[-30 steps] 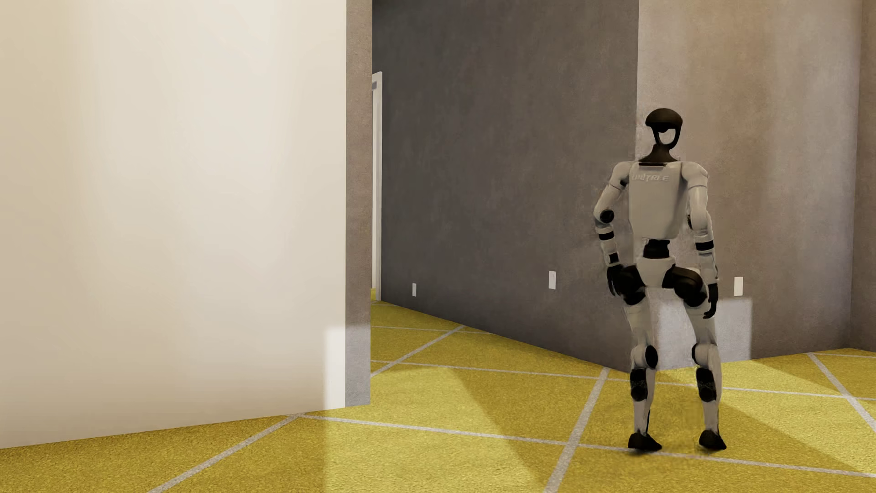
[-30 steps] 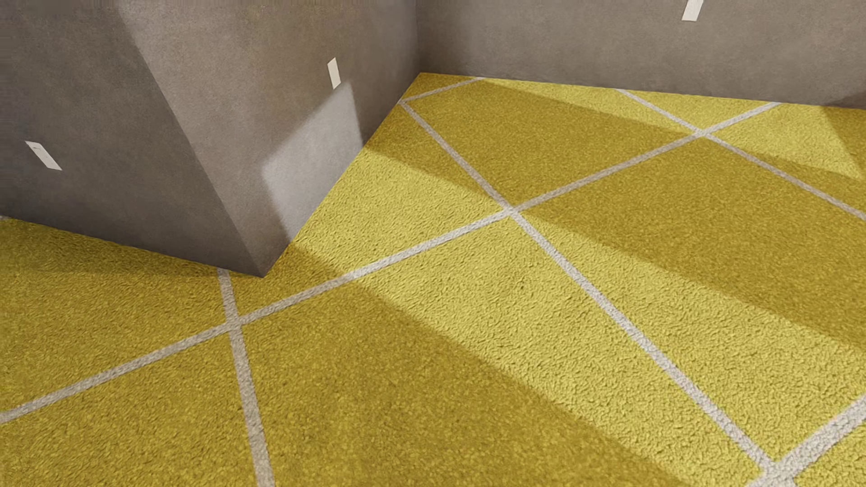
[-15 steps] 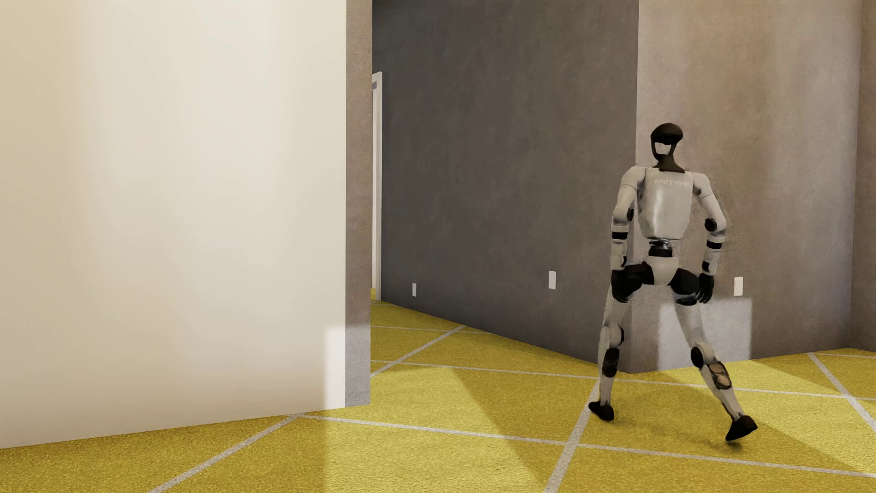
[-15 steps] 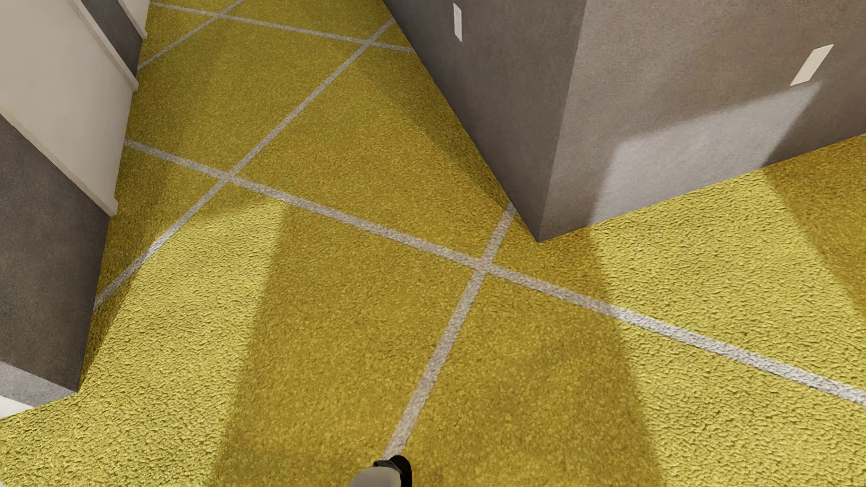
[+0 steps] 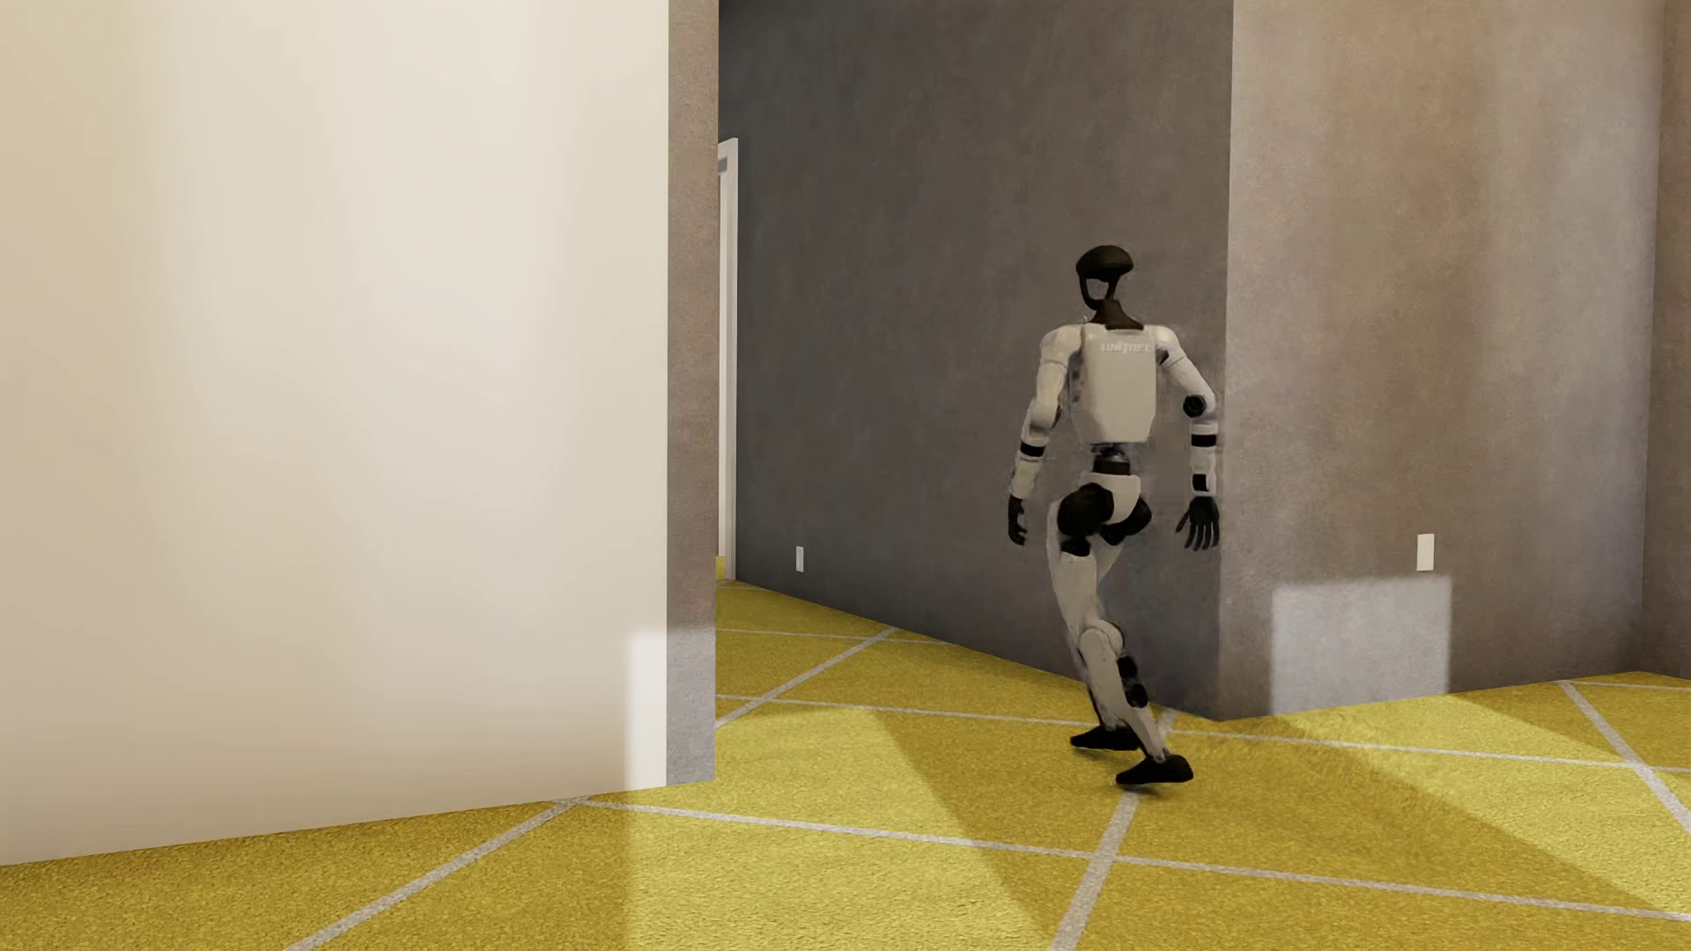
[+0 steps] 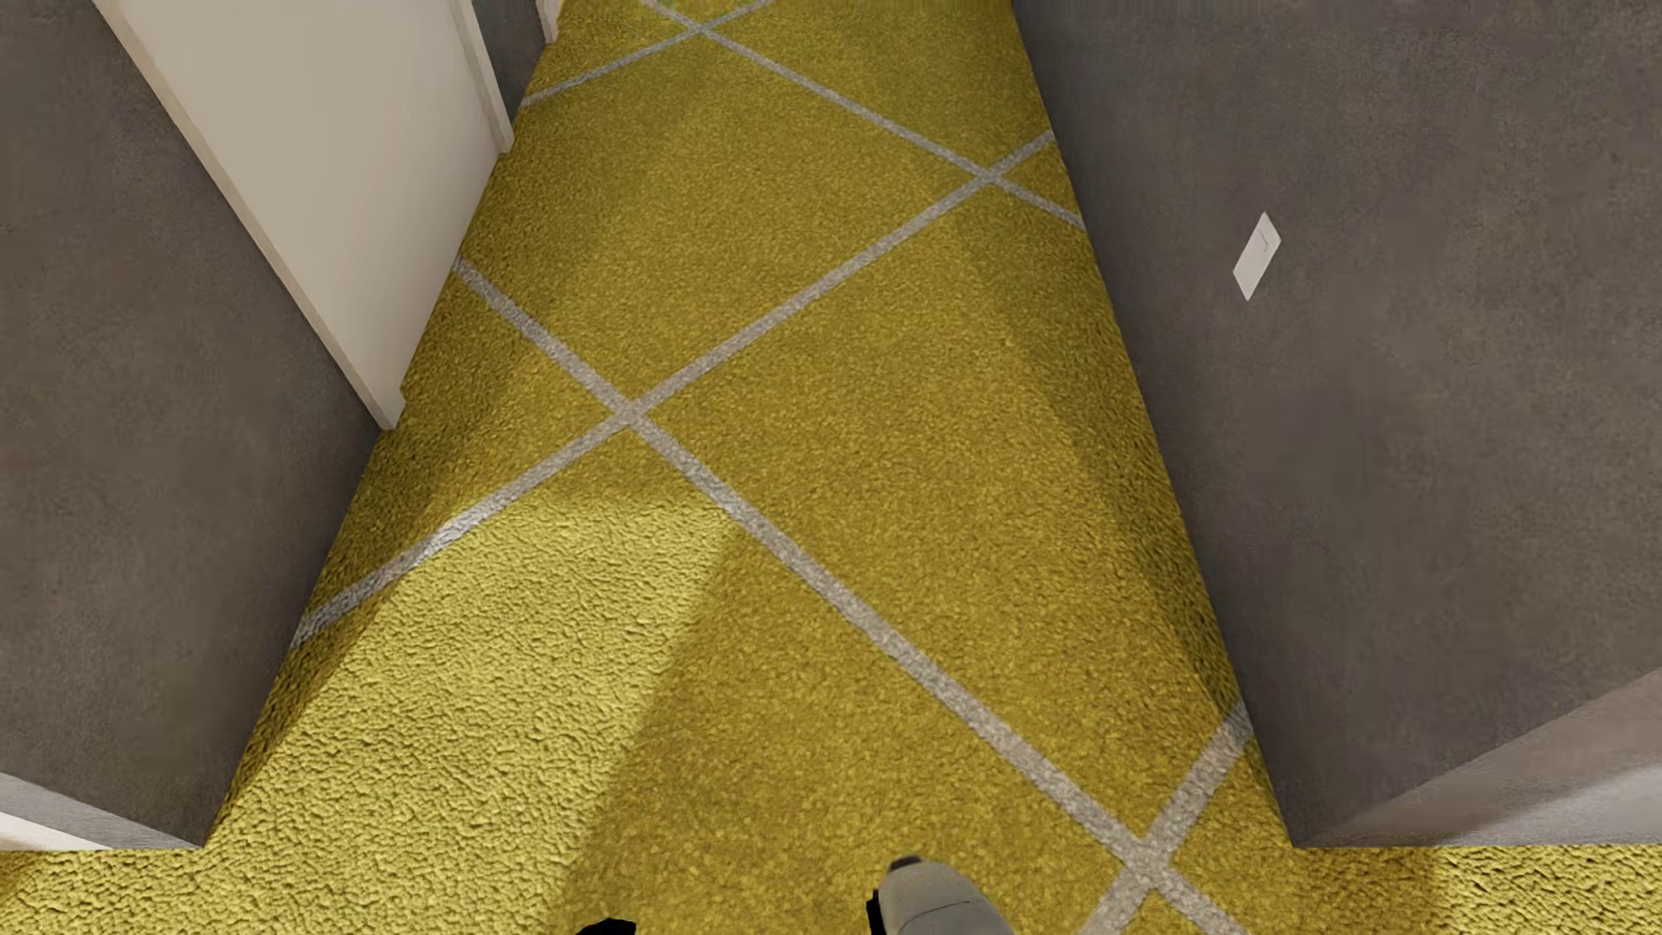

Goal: Avoid the corner

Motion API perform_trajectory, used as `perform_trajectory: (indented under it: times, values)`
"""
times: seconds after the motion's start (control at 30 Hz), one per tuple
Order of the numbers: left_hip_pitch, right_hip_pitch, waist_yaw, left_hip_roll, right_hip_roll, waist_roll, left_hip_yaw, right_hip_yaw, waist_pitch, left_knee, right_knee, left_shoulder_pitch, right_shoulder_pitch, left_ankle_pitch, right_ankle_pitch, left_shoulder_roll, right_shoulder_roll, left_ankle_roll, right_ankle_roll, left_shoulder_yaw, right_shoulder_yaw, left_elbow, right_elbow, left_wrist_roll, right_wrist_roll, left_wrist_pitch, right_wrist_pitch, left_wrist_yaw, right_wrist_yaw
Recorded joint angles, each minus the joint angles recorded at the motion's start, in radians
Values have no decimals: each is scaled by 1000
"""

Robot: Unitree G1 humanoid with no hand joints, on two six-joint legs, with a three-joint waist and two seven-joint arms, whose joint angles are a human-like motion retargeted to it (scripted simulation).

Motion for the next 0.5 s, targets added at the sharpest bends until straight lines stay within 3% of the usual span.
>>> perform_trajectory:
  times: [0.07,0.1,0.13,0.17,0.2,0.23,0.27,0.3,0.37,0.4,0.43,0.5]
  values:
    - [120,-43,-40,19,-2,-5,0,0,-36,-26,-323,-84,47,-72,31,19,3,0,0,75,6,-91,8,0,0,0,0,0,0]
    - [166,-68,-67,37,-15,-12,0,0,-50,-25,-349,-105,61,-71,2,28,0,0,0,108,7,-127,12,0,0,0,0,0,0]
    - [204,-85,-114,93,-19,-2,0,0,-49,-3,-298,-114,73,-37,12,28,0,0,0,136,6,-145,18,0,0,0,0,0,0]
    - [216,-130,-133,146,-6,21,0,0,-51,57,-160,-107,70,41,88,19,1,0,0,153,20,-147,44,0,0,0,0,0,0]
    - [206,-143,-125,205,39,61,0,0,-38,175,-28,-83,48,182,101,-10,4,0,0,155,42,-112,97,0,0,0,0,0,0]
    - [146,-91,-96,226,66,67,0,0,-28,364,37,-54,13,342,51,-20,13,0,0,148,45,-74,128,0,0,0,0,0,0]
    - [17,-40,-59,197,82,54,0,0,-35,631,56,-42,4,457,-10,-15,30,0,0,94,20,-34,102,0,0,0,0,0,0]
    - [-91,55,18,200,123,63,0,0,-22,844,18,-37,-11,446,-26,-22,40,0,0,30,3,20,57,0,0,0,0,0,0]
    - [-300,233,179,138,142,15,0,0,-15,986,-90,36,-69,426,-18,-30,59,0,0,-33,-49,94,-60,0,0,0,0,0,0]
    - [-385,341,241,112,142,-13,0,0,-9,918,-157,104,-95,453,-18,-29,66,0,0,-18,-58,106,-133,0,0,0,0,0,0]
    - [-454,437,284,94,138,-13,0,0,-4,755,-213,104,-124,528,-23,-64,62,0,0,-112,-99,273,-199,0,0,0,0,0,0]
    - [-557,606,367,82,115,-28,0,0,-12,328,-303,199,-181,661,-51,-42,60,0,0,-214,-141,294,-343,0,0,0,0,0,0]
